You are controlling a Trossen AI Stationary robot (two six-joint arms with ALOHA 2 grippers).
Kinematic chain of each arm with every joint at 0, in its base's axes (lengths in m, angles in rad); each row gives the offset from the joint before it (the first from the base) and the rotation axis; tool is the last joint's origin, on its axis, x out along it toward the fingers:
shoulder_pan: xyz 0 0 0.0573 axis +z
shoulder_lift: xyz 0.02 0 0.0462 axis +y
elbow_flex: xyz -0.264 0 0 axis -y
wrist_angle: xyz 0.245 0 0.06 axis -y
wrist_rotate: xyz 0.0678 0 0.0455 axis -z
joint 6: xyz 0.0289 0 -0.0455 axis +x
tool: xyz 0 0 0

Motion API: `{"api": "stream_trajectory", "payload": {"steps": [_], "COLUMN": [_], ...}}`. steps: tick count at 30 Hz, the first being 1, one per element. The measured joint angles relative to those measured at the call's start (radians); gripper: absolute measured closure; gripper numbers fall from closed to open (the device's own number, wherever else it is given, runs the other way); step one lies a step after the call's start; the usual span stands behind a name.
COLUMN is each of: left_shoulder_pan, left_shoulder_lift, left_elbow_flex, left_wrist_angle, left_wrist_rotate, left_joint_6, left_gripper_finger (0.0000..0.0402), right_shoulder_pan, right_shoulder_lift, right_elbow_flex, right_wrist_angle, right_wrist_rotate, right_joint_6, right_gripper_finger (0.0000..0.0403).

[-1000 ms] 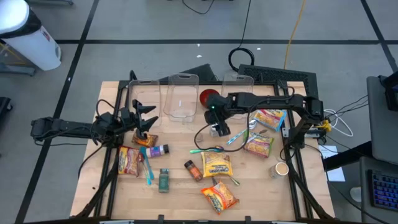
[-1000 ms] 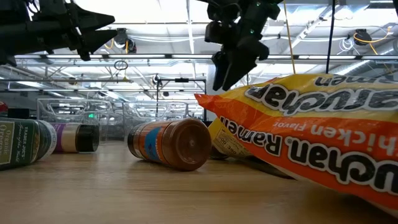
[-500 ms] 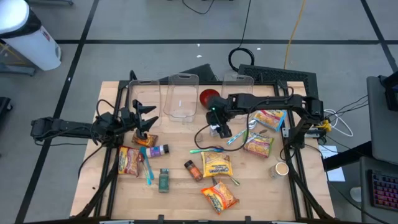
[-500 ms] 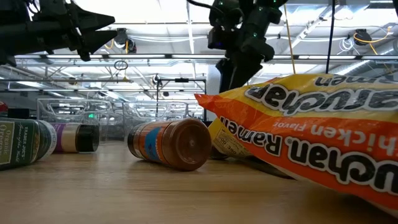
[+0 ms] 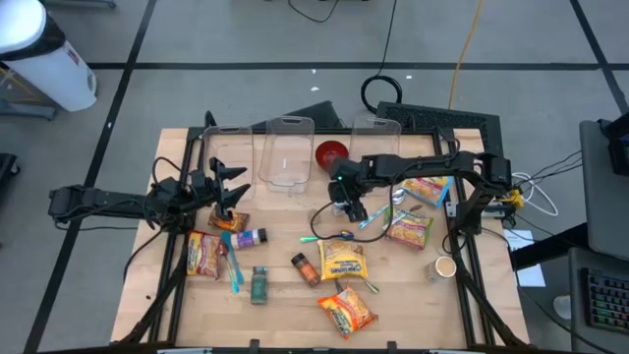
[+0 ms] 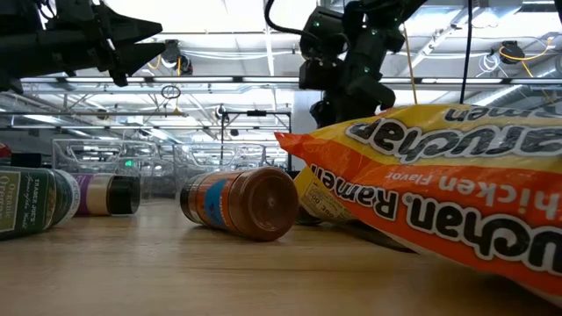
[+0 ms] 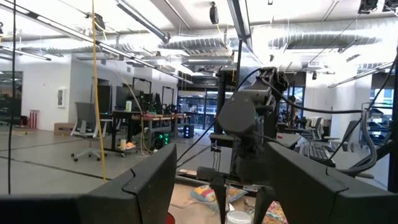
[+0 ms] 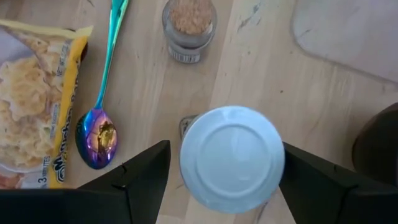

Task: Pick & Place Food Item
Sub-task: Put the white seasoning bottle into the right transparent bin

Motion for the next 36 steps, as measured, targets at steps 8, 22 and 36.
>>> {"api": "stream_trajectory", "payload": {"steps": [8,22,36], "left_shoulder_pan": [0.000,0.000,0.000], "left_shoulder_lift": [0.000,0.000,0.000], "left_elbow_flex": [0.000,0.000,0.000], "left_wrist_angle": [0.000,-0.001,-0.001], "left_wrist_rotate": [0.000,0.000,-0.001], "left_joint_6": [0.000,0.002,0.002], "left_gripper_finger": [0.0149,0.0149,0.0149], "right_shoulder_pan": [0.000,0.000,0.001], "right_shoulder_lift": [0.000,0.000,0.000], "right_elbow_flex": [-0.005,-0.005,-0.004], "right_wrist_angle": [0.040,0.045,0.019], "right_wrist_rotate": [-0.002,-0.005,-0.009], "right_joint_6": [0.000,0.000,-0.002], "right_gripper_finger": [0.0138,0.0203,0.0204]}}
